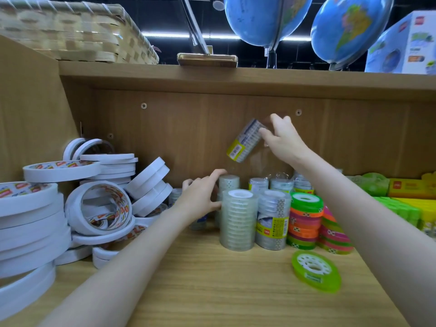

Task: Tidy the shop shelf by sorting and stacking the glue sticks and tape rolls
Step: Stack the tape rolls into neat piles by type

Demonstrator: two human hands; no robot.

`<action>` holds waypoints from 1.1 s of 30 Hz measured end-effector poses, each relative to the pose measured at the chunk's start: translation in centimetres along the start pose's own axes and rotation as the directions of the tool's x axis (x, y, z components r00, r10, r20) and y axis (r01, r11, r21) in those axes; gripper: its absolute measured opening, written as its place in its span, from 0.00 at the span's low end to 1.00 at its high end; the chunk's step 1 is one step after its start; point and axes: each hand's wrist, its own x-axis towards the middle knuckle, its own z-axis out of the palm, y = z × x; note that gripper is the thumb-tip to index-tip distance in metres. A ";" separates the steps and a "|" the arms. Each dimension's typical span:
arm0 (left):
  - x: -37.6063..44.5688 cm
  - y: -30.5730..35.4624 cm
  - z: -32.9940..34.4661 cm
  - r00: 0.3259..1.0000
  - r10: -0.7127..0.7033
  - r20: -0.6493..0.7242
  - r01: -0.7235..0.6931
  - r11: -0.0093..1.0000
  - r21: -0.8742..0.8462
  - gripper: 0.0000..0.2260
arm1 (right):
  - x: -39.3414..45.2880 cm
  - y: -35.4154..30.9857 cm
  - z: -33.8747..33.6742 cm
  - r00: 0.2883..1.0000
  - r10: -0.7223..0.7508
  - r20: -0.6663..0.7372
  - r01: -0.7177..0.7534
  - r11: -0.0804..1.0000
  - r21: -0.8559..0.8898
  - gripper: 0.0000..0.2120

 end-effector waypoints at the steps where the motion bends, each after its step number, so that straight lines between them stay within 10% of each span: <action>1: 0.0 -0.3 -0.3 1.000 0.000 0.031 0.001 0.999 -0.036 0.31 | 0.1 -0.1 0.0 1.000 -0.029 0.002 0.029 0.999 -0.027 0.07; 11: 0.6 0.5 0.5 1.000 -0.014 0.000 0.014 0.999 0.030 0.31 | -0.6 -0.1 -0.2 0.985 -0.151 -0.086 0.152 0.988 0.000 0.09; 21: -2.8 -1.8 -2.1 0.991 -0.114 -0.071 0.100 0.980 -0.174 0.29 | -0.7 -3.0 3.7 0.924 -0.231 0.304 0.288 0.945 -0.157 0.09; 33: -3.2 -1.7 -1.0 0.994 0.034 -0.100 -0.024 0.994 0.102 0.17 | -0.2 -4.2 3.3 0.860 -0.142 0.490 0.396 0.792 -0.465 0.11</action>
